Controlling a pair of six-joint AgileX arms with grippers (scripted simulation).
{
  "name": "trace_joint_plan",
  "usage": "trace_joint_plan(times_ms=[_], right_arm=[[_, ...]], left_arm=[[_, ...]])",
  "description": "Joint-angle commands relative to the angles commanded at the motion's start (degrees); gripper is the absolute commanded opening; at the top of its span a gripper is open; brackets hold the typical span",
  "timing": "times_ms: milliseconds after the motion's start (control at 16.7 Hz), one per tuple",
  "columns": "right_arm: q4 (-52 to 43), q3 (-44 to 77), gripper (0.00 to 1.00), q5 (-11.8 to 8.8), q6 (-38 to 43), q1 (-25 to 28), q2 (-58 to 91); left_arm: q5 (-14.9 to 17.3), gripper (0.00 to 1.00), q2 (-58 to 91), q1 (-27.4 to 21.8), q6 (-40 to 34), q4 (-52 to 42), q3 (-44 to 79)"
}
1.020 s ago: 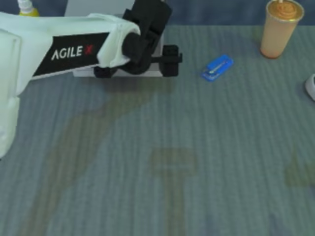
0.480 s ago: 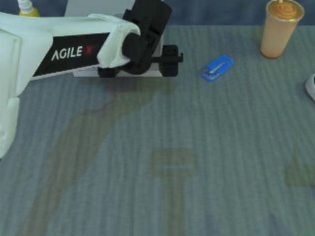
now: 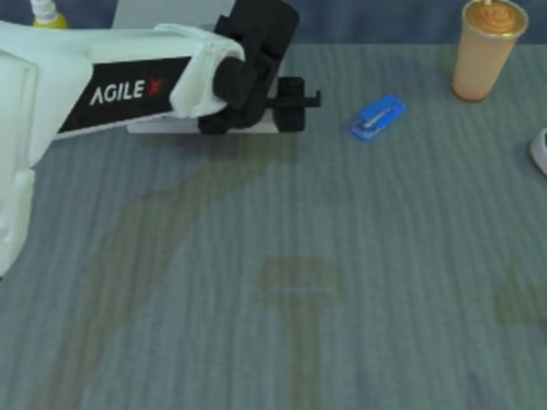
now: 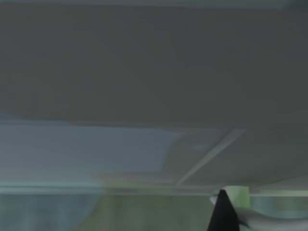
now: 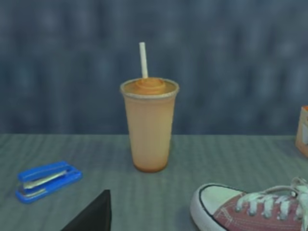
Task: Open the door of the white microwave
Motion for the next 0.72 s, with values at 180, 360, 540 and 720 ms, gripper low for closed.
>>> trace_joint_plan(times_ms=[180, 360, 540, 720], right_arm=[[0.0, 0.0, 1.00, 0.0, 0.0, 0.0, 0.0], [0.0, 0.0, 1.00, 0.0, 0.0, 0.0, 0.0], [0.0, 0.0, 1.00, 0.0, 0.0, 0.0, 0.0], [0.0, 0.0, 1.00, 0.0, 0.0, 0.0, 0.0]], left_arm=[[0.0, 0.00, 0.0, 0.0, 0.0, 0.0, 0.0], [0.0, 0.00, 0.0, 0.0, 0.0, 0.0, 0.0], [0.0, 0.00, 0.0, 0.0, 0.0, 0.0, 0.0], [0.6, 0.00, -2.0, -1.9, -0.4, -0.2, -3.8]])
